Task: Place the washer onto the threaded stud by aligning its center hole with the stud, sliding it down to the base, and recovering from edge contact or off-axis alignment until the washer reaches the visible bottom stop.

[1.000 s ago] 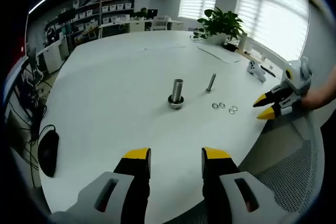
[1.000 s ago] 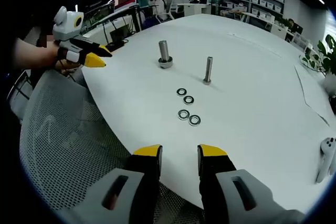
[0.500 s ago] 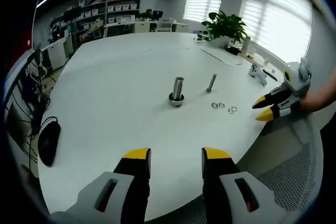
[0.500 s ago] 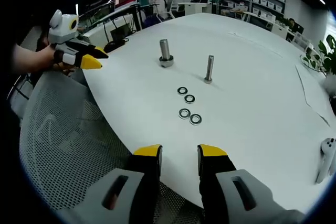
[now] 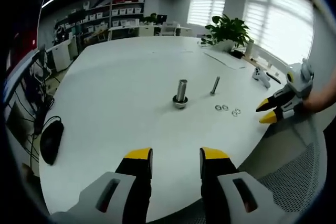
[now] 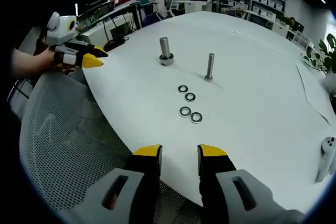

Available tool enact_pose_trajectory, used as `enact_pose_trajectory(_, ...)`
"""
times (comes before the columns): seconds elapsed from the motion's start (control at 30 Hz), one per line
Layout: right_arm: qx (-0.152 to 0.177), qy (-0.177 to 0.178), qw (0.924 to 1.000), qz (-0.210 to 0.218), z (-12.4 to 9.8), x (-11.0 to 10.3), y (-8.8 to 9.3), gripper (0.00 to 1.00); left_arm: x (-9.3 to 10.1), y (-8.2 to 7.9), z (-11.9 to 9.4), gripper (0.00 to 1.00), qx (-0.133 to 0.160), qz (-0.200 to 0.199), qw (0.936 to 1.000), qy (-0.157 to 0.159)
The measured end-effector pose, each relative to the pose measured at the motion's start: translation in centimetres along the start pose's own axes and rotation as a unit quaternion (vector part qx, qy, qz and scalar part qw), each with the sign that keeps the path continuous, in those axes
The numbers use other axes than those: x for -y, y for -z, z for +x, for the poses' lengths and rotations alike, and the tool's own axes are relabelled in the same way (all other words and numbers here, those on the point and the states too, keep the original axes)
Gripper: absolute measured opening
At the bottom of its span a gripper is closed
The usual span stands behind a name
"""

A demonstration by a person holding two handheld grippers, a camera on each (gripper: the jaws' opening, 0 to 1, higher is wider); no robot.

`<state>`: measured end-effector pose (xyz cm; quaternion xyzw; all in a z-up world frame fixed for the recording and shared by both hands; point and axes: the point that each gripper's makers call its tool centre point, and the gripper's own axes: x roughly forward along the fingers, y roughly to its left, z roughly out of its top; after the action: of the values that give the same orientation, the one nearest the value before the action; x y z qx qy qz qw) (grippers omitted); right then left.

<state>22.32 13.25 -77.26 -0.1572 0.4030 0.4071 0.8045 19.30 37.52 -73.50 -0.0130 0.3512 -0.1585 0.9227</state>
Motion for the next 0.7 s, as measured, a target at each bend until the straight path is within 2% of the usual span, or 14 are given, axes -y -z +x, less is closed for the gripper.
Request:
enact_pose_trajectory(0.13, 0.0, 0.002, 1.0, 0.004, 0.04, 0.09, 0.02, 0.3, 0.33, 0.14, 0.11, 0.33, -0.004, 0.009, 0.9999, 0.006)
enact_pose_trajectory(0.7, -0.004, -0.001, 0.9998, 0.021, -0.02, 0.17, 0.03, 0.3, 0.34, 0.07, 0.0, 0.33, -0.001, 0.003, 0.9999, 0.011)
